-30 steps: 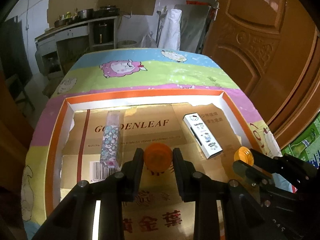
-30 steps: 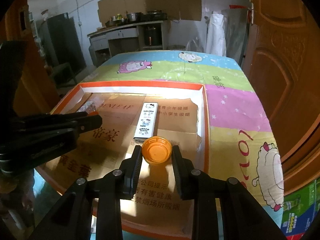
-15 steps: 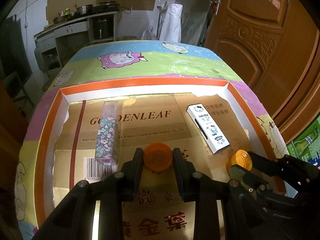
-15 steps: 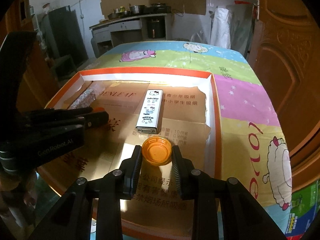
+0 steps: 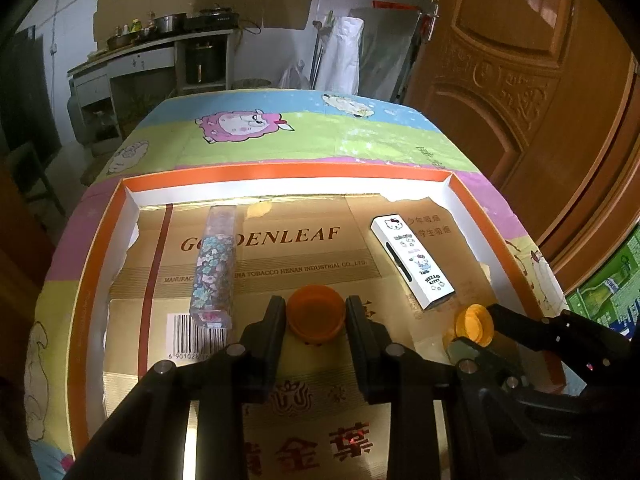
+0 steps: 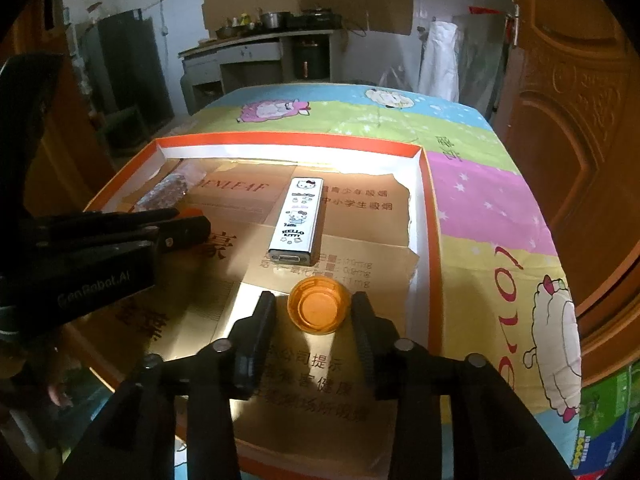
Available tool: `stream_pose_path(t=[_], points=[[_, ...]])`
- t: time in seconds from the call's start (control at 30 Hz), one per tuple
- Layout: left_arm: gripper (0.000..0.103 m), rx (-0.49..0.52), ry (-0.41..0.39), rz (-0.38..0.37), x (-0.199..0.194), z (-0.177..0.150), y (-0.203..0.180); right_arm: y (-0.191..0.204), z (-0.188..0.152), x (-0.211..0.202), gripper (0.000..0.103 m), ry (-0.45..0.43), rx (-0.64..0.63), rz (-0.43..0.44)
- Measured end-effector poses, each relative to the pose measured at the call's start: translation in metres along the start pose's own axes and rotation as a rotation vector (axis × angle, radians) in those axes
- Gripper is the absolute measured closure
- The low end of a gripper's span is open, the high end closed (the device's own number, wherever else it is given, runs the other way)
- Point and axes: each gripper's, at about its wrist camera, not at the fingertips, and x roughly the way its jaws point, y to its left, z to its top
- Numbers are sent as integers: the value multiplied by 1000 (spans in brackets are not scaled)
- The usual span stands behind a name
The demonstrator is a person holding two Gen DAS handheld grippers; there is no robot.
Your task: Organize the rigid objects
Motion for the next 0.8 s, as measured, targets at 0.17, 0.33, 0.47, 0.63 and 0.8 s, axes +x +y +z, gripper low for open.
stream_pose_path(t=[0.17,0.33,0.47,0.63,0.8], points=[[57,4,-26,-3,-8,0,-2,-2,-1,-4,60,-12,10,-6],[45,8,-52,-3,-19,-1,-4,-4,0,-11,60,-39,24,-2],[45,1,-70,1,-32,-3,-6,-5,0,-14,60,-56,35,5],[45,-30,-96,13,-52,-11,-4,-5,0,-19,60,-86,39,-1],[45,-72,-123,28,-74,-25,3,-3,1,-31,60,-143,37,-5]])
